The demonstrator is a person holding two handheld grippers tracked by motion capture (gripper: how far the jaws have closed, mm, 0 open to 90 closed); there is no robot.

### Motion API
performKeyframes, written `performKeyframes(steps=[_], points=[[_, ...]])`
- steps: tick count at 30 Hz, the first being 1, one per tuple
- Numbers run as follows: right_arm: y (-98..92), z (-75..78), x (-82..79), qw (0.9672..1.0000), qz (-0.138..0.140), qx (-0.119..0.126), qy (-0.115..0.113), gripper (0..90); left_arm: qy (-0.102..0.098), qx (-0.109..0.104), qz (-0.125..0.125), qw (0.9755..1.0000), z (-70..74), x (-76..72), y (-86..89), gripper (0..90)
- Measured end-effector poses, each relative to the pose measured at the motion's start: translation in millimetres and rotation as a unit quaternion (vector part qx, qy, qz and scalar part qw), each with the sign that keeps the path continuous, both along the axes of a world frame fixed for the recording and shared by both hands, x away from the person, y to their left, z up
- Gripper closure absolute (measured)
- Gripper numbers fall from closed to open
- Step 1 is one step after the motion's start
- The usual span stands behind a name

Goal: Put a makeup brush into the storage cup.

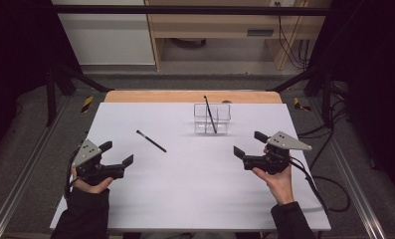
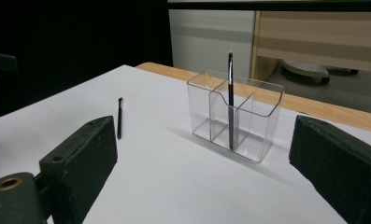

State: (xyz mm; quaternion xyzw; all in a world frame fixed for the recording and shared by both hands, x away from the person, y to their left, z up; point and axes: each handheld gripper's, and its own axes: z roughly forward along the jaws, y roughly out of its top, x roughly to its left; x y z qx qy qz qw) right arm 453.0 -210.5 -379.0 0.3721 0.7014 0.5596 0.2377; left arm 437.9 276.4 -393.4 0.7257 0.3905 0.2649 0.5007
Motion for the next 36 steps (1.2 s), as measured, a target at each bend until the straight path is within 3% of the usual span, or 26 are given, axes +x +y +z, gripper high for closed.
performKeyframes(steps=[12,25,36], points=[[-18.9,-14.9,-12.1,0.9999,-0.01,-0.002,0.011,7.1,0.002,-0.001,0.0,1.0,-2.6,0.1,1.2,9.2],[-28.7,-13.0,-21.0,0.9997,-0.02,0.009,0.007,7.0,0.006,0.003,-0.002,1.0,-7.3,1.5,-3.4,9.2],[-28.4,-14.3,-21.2,0.9998,-0.019,0.002,0.005,6.9,0.011,0.007,-0.009,0.9999,-6.0,3.9,-3.6,9.0]])
